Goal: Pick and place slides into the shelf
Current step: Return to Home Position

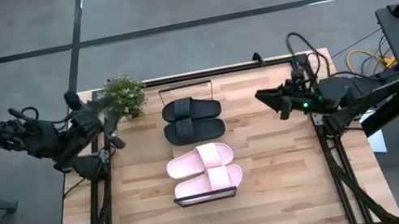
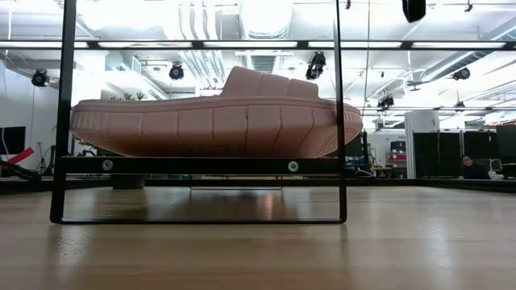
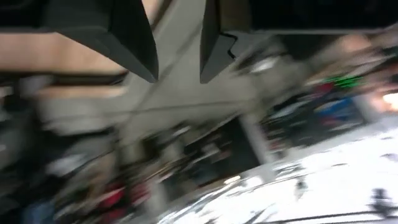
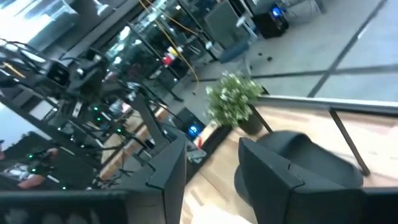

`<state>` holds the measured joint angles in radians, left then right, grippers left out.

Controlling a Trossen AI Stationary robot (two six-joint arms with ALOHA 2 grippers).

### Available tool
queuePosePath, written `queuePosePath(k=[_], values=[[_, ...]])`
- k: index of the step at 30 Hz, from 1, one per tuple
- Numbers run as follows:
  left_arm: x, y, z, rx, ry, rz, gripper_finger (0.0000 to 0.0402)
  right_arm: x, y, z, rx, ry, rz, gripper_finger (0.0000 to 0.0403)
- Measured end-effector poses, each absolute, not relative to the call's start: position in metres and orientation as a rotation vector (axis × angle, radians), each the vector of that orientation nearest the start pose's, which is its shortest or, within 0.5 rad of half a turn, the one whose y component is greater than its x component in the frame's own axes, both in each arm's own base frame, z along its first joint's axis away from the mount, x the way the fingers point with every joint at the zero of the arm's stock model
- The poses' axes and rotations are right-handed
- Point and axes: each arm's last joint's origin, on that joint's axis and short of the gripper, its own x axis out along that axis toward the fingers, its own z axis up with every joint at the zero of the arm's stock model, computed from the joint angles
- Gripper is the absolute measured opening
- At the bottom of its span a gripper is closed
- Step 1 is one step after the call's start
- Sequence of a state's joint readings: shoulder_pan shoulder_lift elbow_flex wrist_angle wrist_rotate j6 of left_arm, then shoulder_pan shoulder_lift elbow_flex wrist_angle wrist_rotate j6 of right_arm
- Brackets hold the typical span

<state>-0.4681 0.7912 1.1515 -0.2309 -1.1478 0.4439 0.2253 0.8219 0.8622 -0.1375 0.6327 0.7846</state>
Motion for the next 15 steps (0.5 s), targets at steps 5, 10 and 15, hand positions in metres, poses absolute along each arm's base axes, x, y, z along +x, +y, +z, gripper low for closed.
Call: queuePosePath(k=[5, 10, 15], values=[[0.114, -0.032, 0.437, 0.22, 0.03, 0.442, 0.008, 0.164, 0.021, 0.369, 0.688, -0.1, -0.389, 0.0136], [0.107, -0.032, 0.423, 0.073, 0.111, 0.27, 0.0057, 0.16, 0.021, 0.381, 0.623, -0.104, -0.334, 0.0126], [0.105, -0.034, 0.42, 0.033, 0.137, 0.139, 0.0033, 0.158, 0.021, 0.389, 0.547, -0.099, -0.315, 0.0109]])
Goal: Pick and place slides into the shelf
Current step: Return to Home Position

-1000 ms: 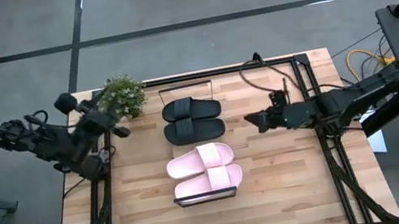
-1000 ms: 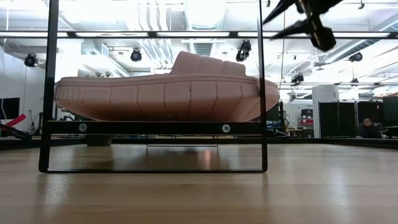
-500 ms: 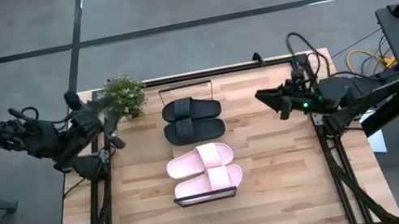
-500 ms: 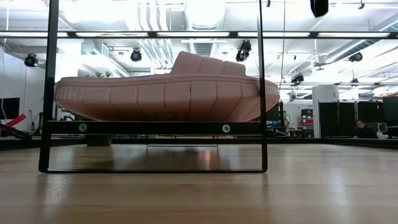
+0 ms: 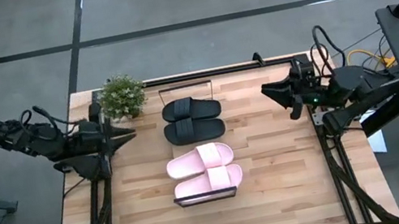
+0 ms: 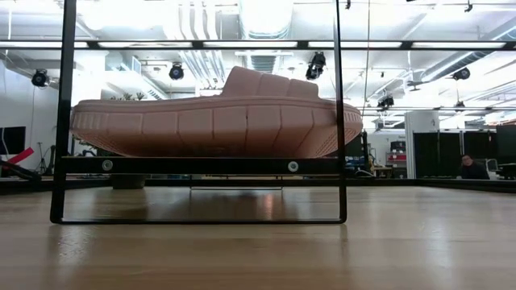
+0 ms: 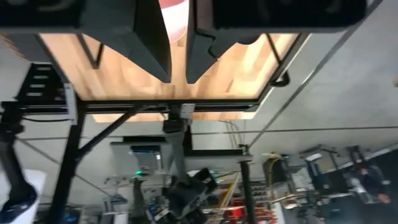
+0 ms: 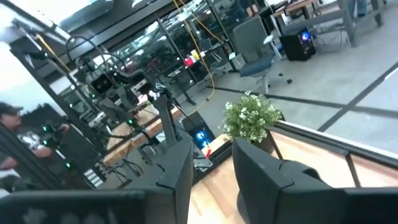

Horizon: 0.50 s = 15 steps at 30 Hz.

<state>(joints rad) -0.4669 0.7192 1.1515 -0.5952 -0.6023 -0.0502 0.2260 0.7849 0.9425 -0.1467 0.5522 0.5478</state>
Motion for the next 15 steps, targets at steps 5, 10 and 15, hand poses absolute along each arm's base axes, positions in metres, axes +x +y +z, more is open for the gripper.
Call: queuePosePath(k=[5, 10, 15], values=[[0.095, -0.03, 0.422, -0.005, 0.112, 0.13, 0.0003, 0.151, 0.019, 0.39, 0.514, -0.09, -0.307, 0.0084], [0.081, -0.023, 0.413, -0.036, 0.104, 0.131, 0.0001, 0.141, 0.017, 0.388, 0.504, -0.058, -0.314, 0.0051], [0.068, -0.016, 0.39, -0.091, 0.09, 0.137, 0.0, 0.132, 0.016, 0.385, 0.477, -0.012, -0.303, 0.0014]])
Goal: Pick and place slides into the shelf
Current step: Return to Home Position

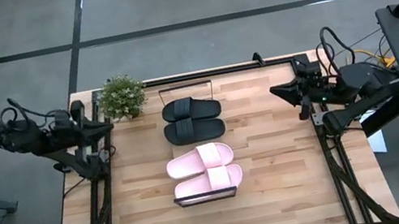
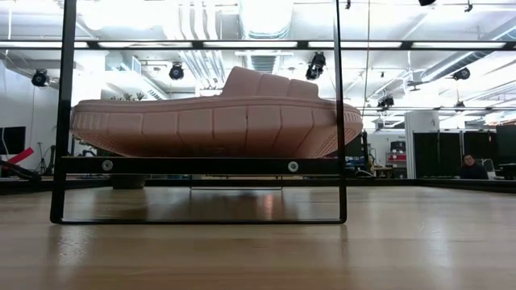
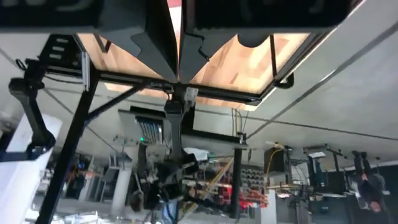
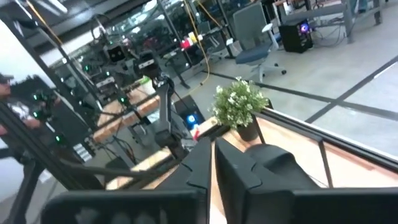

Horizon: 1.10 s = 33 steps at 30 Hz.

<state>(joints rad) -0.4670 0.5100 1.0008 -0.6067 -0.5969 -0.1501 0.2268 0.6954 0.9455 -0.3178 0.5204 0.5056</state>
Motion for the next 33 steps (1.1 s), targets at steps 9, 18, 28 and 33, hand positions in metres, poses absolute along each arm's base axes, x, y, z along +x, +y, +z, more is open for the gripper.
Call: queuePosePath(k=[9, 18, 28, 33], values=[[0.06, -0.012, 0.352, -0.17, 0.001, 0.126, 0.0, 0.118, 0.012, 0.384, 0.376, 0.015, -0.309, 0.0008], [0.058, -0.011, 0.333, -0.163, 0.012, 0.126, 0.0, 0.092, 0.004, 0.382, 0.351, -0.03, -0.41, 0.0008], [0.052, -0.007, 0.321, -0.168, 0.001, 0.157, 0.0, 0.083, 0.001, 0.355, 0.358, -0.007, -0.426, 0.0008], [0.049, -0.005, 0.305, -0.169, -0.001, 0.171, 0.0, 0.077, 0.0, 0.342, 0.391, -0.04, -0.436, 0.0008]])
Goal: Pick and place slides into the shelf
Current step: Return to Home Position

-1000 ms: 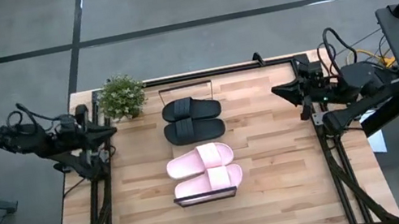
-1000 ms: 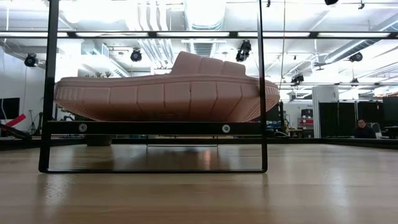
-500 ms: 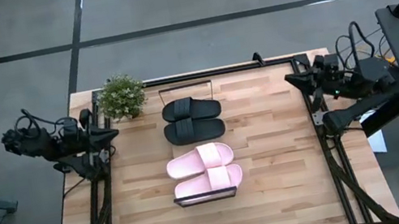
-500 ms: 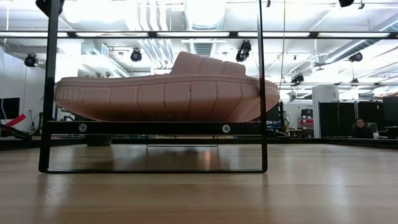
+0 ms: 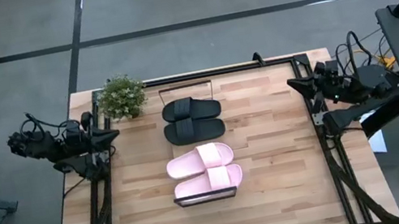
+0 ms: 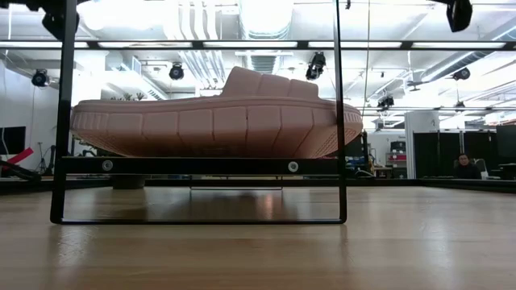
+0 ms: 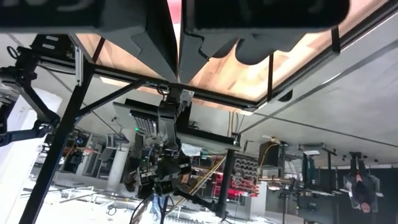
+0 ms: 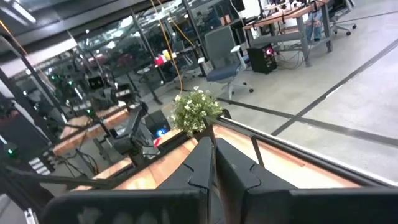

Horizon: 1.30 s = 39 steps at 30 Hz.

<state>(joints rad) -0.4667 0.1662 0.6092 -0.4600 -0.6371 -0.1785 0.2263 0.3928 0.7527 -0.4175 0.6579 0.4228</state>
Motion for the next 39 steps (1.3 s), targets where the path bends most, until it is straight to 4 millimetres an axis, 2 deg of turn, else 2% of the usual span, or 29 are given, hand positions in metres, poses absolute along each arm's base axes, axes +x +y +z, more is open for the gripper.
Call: queuePosePath(k=[12, 18, 39], values=[[0.045, -0.003, 0.272, -0.262, -0.02, 0.179, 0.0, 0.07, -0.002, 0.301, 0.48, -0.189, -0.404, 0.0008], [0.046, -0.004, 0.272, -0.275, -0.015, 0.182, 0.0, 0.069, -0.002, 0.283, 0.51, -0.233, -0.392, 0.0008], [0.045, -0.003, 0.272, -0.283, -0.024, 0.18, 0.0, 0.067, -0.003, 0.282, 0.517, -0.243, -0.392, 0.0008]])
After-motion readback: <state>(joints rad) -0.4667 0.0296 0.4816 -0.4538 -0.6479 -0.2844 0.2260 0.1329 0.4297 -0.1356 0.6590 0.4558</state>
